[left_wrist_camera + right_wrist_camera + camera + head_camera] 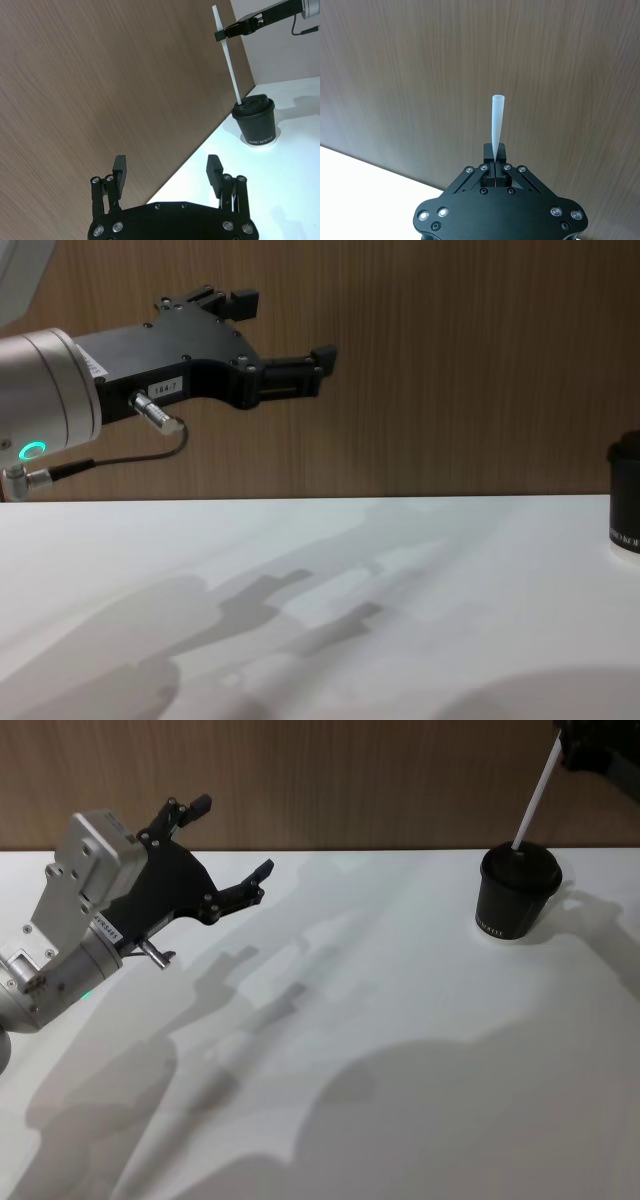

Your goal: Pick up the straw with one hand, pass it to the other hand, and insert it into the cup.

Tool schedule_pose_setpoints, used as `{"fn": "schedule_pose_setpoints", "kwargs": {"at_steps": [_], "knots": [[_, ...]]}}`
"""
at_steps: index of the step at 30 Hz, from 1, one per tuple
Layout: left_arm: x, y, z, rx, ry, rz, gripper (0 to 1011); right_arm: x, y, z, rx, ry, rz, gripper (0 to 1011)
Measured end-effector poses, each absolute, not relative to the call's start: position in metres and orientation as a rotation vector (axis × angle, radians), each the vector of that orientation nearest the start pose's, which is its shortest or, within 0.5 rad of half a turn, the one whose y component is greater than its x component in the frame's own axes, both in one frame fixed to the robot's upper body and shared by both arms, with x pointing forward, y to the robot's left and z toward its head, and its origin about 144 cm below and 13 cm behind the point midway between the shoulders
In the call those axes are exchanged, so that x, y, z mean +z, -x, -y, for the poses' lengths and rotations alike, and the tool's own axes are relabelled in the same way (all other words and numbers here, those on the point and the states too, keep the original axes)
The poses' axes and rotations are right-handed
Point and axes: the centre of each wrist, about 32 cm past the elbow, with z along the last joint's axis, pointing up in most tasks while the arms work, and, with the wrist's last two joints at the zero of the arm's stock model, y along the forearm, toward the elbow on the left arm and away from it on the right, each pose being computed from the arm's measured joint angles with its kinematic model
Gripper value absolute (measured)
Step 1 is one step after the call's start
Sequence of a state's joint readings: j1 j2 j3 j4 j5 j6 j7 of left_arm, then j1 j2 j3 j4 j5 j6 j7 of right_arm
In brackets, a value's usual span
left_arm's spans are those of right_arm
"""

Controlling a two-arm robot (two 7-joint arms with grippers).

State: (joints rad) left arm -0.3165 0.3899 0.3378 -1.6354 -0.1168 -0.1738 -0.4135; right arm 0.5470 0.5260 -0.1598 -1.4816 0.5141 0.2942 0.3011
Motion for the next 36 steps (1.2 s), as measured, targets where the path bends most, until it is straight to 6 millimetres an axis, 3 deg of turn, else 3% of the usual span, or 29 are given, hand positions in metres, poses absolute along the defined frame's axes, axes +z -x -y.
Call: {"fn": "schedule_pose_setpoints", "kwargs": {"at_steps": [30, 36], "knots": [[1.255, -0.518, -0.232, 0.801, 0.013, 0.554, 1003, 1.330, -0.577, 0.352, -1.210, 0.014, 0.080, 7], [1.255, -0.518, -0.232, 0.801, 0.012, 0.554, 1003, 1.328, -0.578, 0.352, -1.212, 0.020, 0.077, 134]]}}
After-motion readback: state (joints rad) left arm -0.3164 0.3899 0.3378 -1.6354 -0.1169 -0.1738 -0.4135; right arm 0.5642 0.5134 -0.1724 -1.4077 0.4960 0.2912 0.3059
